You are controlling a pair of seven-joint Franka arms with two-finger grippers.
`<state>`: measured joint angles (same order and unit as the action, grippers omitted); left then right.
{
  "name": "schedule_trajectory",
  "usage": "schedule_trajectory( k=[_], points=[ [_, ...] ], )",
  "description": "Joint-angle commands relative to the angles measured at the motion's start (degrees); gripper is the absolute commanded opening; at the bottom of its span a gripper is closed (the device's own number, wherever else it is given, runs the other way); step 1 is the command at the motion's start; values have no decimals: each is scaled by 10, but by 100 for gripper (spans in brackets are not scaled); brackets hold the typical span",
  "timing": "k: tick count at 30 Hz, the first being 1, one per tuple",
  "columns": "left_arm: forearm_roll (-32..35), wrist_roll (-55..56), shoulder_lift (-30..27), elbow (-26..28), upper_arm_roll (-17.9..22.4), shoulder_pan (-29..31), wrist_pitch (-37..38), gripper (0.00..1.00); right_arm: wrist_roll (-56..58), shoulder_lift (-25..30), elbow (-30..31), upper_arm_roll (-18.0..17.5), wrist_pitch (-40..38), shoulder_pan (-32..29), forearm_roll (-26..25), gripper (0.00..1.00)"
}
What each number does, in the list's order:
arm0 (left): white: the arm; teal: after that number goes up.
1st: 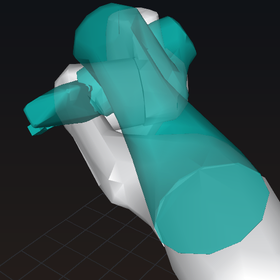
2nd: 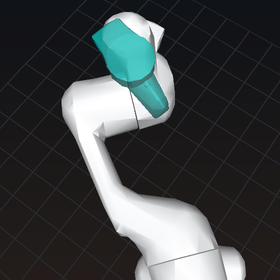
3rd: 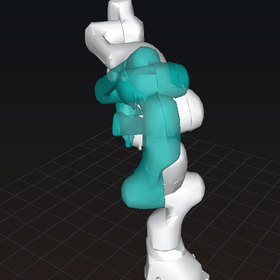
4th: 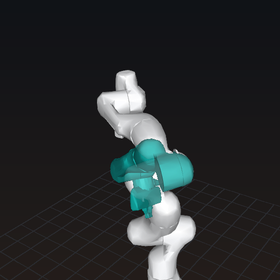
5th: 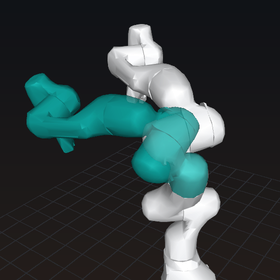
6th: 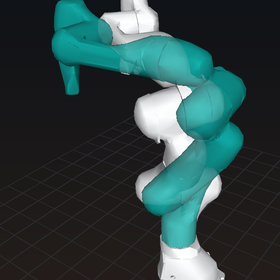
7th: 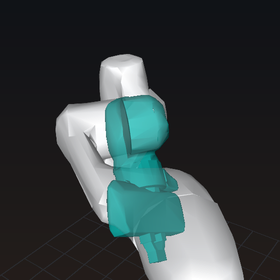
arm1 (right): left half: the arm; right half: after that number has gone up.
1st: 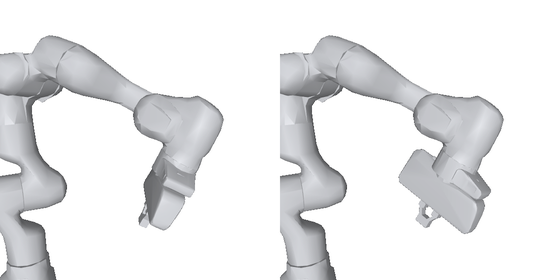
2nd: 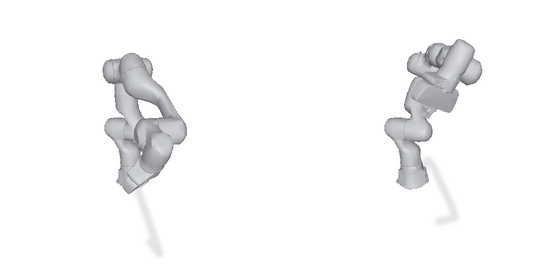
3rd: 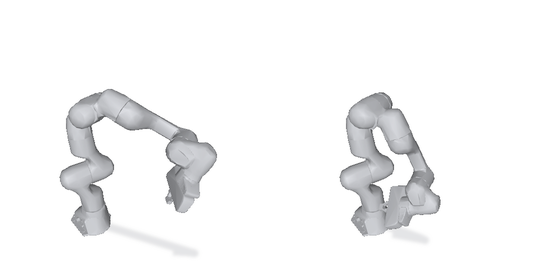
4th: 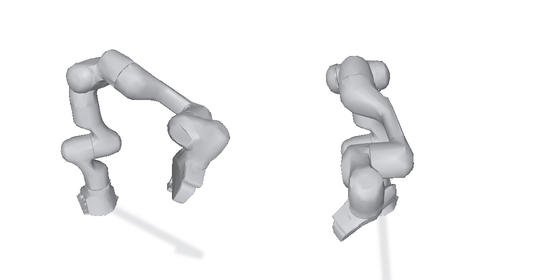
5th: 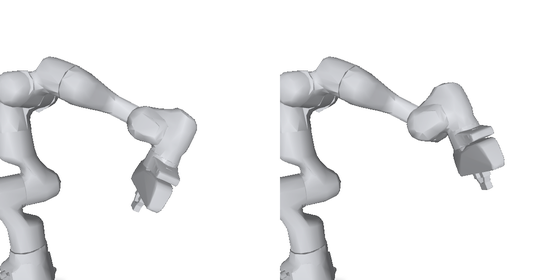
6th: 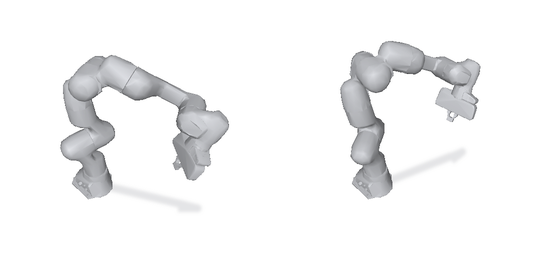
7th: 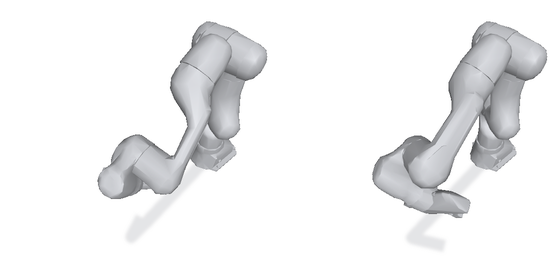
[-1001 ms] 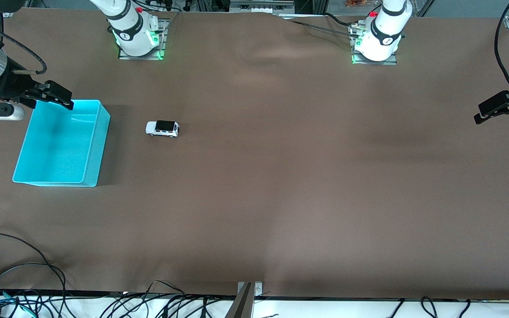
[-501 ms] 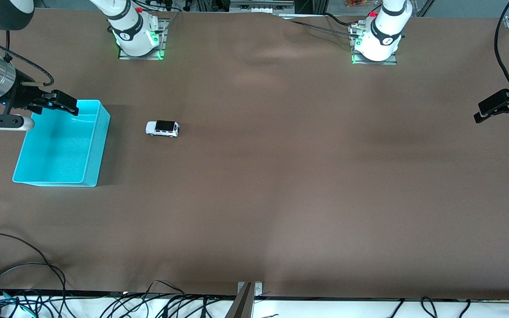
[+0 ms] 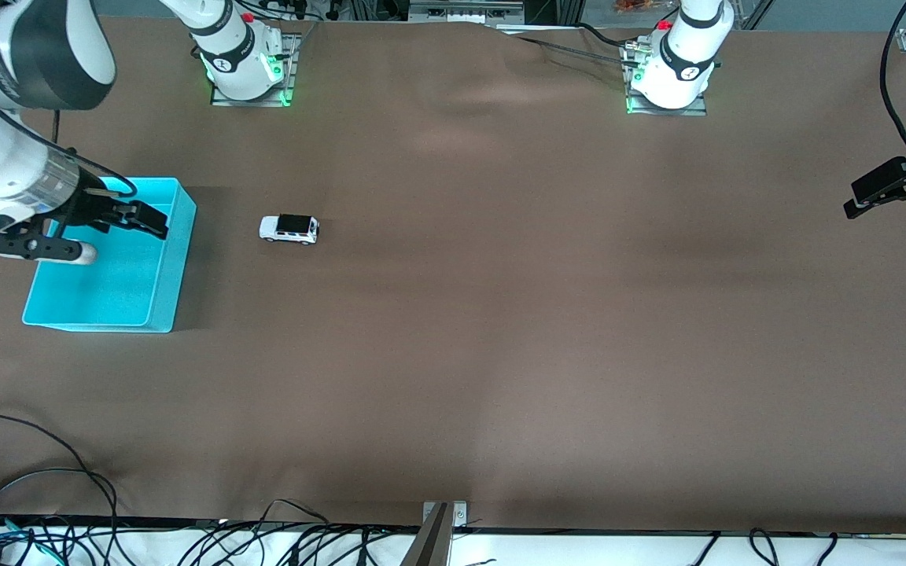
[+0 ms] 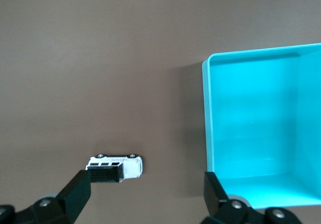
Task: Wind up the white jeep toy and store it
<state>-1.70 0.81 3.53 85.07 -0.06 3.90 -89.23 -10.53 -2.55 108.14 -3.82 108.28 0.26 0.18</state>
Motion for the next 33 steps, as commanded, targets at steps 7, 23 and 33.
schedule_trajectory(
  k=[7, 23, 33],
  points=[
    [-15, -11, -4, -7, 4, -6, 4, 100, -62, 42, 162, -7, 158, -3, -5, 100],
    [-15, -11, -4, -7, 4, -7, 3, 100, -254, 35, 281, -10, 284, 4, -4, 100],
    [-16, -12, -2, -7, 4, -8, 1, 100, -455, 15, 327, -47, 338, 14, -3, 100]
  ],
)
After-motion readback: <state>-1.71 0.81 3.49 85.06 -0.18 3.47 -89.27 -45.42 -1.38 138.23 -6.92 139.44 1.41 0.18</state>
